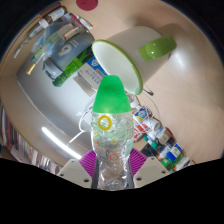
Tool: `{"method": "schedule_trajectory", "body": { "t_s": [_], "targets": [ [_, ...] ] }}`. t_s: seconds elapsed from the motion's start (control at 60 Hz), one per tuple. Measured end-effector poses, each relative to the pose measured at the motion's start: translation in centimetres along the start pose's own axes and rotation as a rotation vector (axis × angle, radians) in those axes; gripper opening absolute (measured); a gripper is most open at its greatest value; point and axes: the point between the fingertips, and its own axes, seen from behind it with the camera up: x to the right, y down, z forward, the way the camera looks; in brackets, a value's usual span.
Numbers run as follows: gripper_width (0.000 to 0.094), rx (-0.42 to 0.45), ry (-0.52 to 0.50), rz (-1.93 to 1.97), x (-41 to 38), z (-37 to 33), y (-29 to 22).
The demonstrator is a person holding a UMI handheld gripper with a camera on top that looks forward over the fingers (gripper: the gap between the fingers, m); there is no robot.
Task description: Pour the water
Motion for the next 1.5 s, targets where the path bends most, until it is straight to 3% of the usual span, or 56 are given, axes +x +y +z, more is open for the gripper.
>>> {"method": "schedule_trajectory", "body": {
  "t_s": [0.167,0.35,0.483,0.55,0.617,0.65,0.75,0.8,0.867,0.967,1.067,1.167,1.283,1.317,1.5],
  "targets": [
    [0.0419,-0.020,-0.064,0.122,-1.8,-0.2,0.5],
    [0.0419,-0.068,-0.018,0.015,-1.2,-0.3,1.9],
    [0.0416,-0.135,0.081,-0.609,-1.2,-1.9,3.1],
    [0.0415,-0.123,0.107,-0.969,-3.8,-2.8,3.5],
    [0.0416,-0.089,0.060,-1.300,-8.6,-4.1,2.3],
    [0.0417,-0.032,0.061,-1.436,-11.2,-4.7,2.5],
    [0.0419,0.155,0.041,-1.807,-19.0,-6.9,-1.0],
    [0.0418,0.250,0.034,-1.950,-21.8,-8.1,-5.3],
    [0.0418,0.399,0.121,-2.061,-23.5,-8.8,-10.4],
    [0.0418,0.510,0.278,-2.139,-22.9,-10.5,-20.0],
    [0.0418,0.496,0.396,-2.156,-19.2,-10.9,-27.6],
    [0.0419,0.460,0.484,-2.142,-16.2,-10.6,-31.2],
    [0.0425,0.394,0.499,-2.159,-13.3,-10.1,-32.8],
    [0.0418,0.422,0.445,-2.176,-13.8,-10.0,-32.3],
    [0.0429,0.441,0.396,-2.199,-13.7,-10.3,-32.1]
  ]
}}
